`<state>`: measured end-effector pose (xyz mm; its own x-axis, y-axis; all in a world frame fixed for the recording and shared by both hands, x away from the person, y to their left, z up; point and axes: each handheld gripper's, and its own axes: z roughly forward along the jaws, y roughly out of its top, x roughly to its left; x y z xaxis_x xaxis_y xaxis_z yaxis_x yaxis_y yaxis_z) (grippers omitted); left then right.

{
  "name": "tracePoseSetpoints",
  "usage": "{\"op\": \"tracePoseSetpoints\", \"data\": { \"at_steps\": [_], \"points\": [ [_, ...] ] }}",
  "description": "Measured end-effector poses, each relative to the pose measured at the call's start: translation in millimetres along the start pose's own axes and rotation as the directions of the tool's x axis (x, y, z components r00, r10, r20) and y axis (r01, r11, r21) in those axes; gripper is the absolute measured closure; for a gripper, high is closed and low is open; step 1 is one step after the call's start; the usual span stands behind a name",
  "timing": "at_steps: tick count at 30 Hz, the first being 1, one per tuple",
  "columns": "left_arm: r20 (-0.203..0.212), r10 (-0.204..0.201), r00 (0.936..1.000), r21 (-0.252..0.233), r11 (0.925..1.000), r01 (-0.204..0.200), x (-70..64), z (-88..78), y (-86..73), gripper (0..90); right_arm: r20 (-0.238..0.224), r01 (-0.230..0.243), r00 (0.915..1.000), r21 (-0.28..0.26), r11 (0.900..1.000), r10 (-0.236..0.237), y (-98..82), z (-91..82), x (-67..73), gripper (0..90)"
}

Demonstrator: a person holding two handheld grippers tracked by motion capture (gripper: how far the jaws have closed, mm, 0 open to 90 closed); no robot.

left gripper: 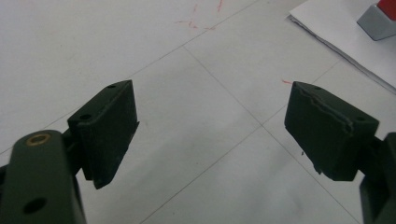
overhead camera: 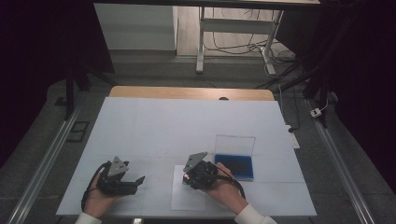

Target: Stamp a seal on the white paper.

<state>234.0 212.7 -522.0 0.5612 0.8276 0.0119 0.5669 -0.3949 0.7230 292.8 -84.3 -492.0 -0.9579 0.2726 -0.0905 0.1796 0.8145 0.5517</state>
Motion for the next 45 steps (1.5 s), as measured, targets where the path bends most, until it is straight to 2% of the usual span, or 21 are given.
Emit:
{"op": "tracePoseSetpoints", "data": {
  "at_steps": [2, 9, 27, 33, 37, 41, 45],
  "points": [
    [-0.002, -0.001, 1.0, 0.001, 1.0, 0.001, 0.4, 0.3, -0.1, 17.4, 0.003, 0.014, 0.9999, -0.002, 1.0, -0.014, -0.2, 0.2, -0.2, 71.1],
    [-0.002, -0.002, 1.0, 0.005, 1.0, 0.002, 0.2, 1.1, -0.1, 17.5, 0.002, 0.014, 0.9999, -0.003, 1.0, -0.014, -0.3, 0.5, -0.3, 71.1],
    [0.003, 0.003, 1.0, 0.003, 1.0, -0.003, -0.1, 0.9, 0.8, 17.4, -0.003, -0.004, 1.0, -0.013, 1.0, 0.004, -1.6, 0.8, 0.3, 70.9],
    [0.0, -0.003, 1.0, -0.001, 1.0, 0.003, 1.8, -0.3, 0.9, 17.5, 0.006, 0.019, 0.9998, -0.008, 1.0, -0.019, -0.1, 0.7, 1.3, 70.5],
    [-0.001, -0.006, 1.0, -0.003, 1.0, 0.006, 2.6, 0.0, 0.3, 17.4, -0.003, 0.007, 1.0, -0.033, 0.999, -0.007, -0.4, -2.5, -1.3, 70.1],
    [-0.002, -0.004, 1.0, -0.002, 1.0, 0.004, 3.5, -0.4, -0.1, 17.4, -0.012, -0.005, 0.9999, -0.035, 0.999, 0.004, 0.2, -3.1, -1.8, 70.0],
    [-0.003, -0.004, 1.0, -0.002, 1.0, 0.004, 4.4, -0.3, -0.6, 17.4, -0.012, -0.035, 0.9993, -0.048, 0.998, 0.035, -0.6, -6.7, -5.2, 70.0]
  ]
}}
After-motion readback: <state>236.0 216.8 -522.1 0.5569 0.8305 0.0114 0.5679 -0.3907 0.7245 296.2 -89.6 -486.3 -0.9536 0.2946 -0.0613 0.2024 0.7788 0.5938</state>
